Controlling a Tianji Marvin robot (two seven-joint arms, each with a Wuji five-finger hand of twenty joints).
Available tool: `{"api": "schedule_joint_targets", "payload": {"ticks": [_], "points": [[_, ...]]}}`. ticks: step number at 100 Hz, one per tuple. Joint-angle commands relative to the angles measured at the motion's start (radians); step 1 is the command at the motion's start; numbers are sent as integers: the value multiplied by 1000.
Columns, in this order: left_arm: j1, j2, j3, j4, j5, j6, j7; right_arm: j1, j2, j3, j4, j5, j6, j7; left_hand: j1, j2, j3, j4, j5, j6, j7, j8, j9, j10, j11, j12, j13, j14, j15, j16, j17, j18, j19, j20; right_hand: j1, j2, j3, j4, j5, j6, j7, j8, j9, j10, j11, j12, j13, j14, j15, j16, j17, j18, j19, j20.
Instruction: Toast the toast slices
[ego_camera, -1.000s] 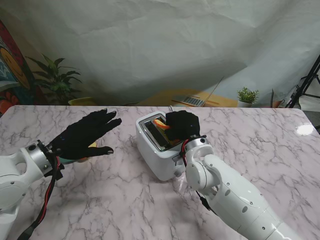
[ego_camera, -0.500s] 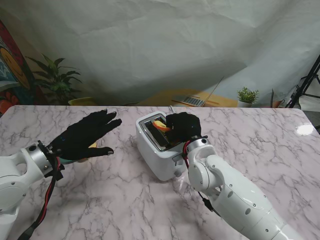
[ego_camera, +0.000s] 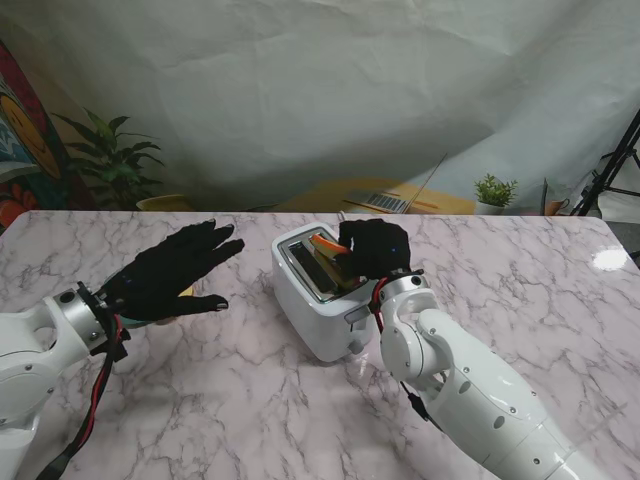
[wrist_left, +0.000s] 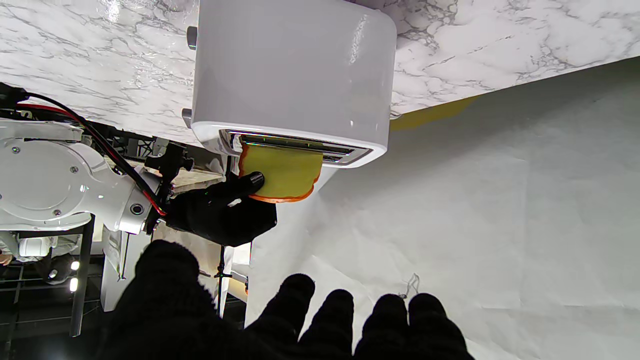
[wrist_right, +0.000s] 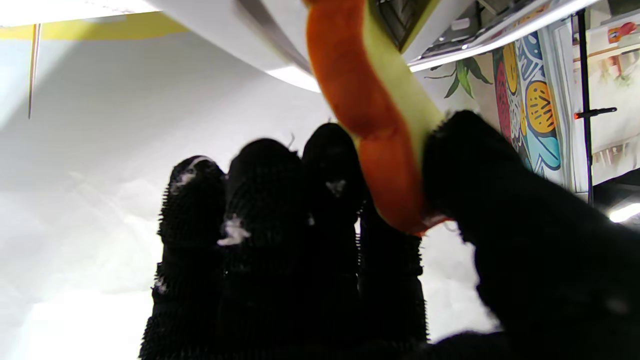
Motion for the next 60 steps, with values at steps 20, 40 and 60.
{"api": "schedule_joint_targets", "payload": {"ticks": [20,40,60], "points": [[-6,-1,8,9,6,0,-9,-22,7,12,-16,16,-21,40,20,18,3,14,18,-6,0,12,1,9,-13,-2,-5,-9,16,-12,2,-41,-35,-25,-229,215,-159,212,-41,57,-220,262,-107,22,-28,-3,12,12,-239,-68,-82,35,-42,22],[-8,-2,9,10,7,-1,-7,-34,21,21,-50,4,-14,102,20,17,3,14,16,-4,-1,11,-1,9,-13,-2,-6,-9,15,-12,2,-41,-36,-25,-292,362,-433,269,-280,135,-380,304,-449,63,-37,-19,-217,61,-522,-91,-282,57,-120,55],[-10,-2,9,12,10,-3,-5,-43,30,32,-77,-20,-6,127,20,17,4,14,16,-4,-1,11,-2,10,-14,-2,-5,-9,15,-12,2,-41,-36,-25,-293,400,-514,286,-389,181,-446,293,-644,99,-31,-19,-435,89,-530,-129,-412,49,-172,67]]}}
